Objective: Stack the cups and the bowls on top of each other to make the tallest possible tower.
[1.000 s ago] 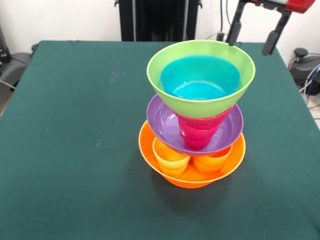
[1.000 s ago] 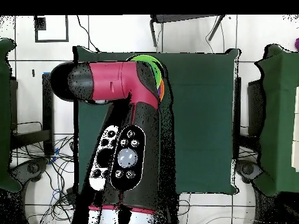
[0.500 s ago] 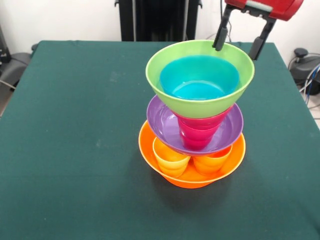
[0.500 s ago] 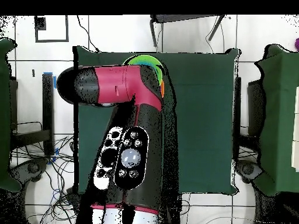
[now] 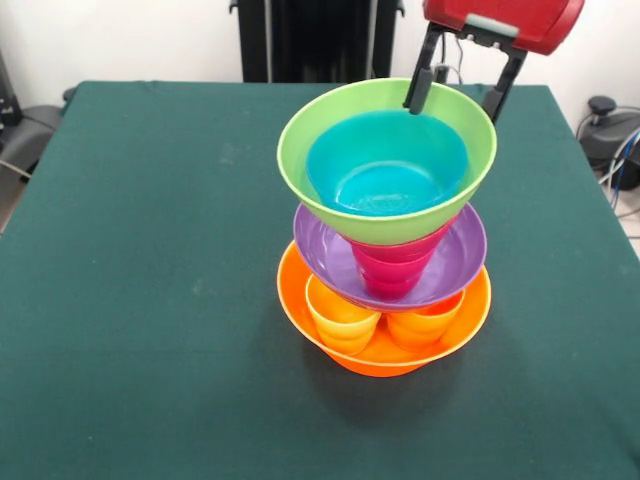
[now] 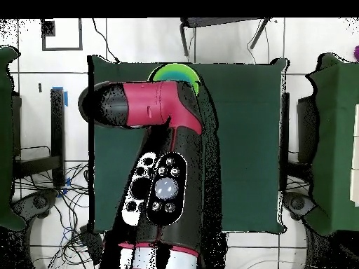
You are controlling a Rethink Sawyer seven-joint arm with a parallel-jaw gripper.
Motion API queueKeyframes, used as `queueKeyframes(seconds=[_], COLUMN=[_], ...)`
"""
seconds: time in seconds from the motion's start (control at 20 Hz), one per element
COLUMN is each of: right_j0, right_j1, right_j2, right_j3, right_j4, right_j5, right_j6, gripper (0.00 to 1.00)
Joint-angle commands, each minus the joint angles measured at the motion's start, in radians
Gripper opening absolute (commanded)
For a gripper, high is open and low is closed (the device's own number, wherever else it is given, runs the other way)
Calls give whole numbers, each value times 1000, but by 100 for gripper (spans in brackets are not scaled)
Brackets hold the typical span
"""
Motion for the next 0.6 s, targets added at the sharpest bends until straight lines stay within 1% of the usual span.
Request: queueKeyframes(seconds=[0.05,0.4,0.6], right_j0=[-12,-30,-19], right_j1=[14,10,-12], right_j2=[126,175,184], right_j3=[101,85,95], right_j4=[-42,-14,-3], right_j5=[34,97,126], right_j6=[-96,-126,-111], gripper=[100,100,100])
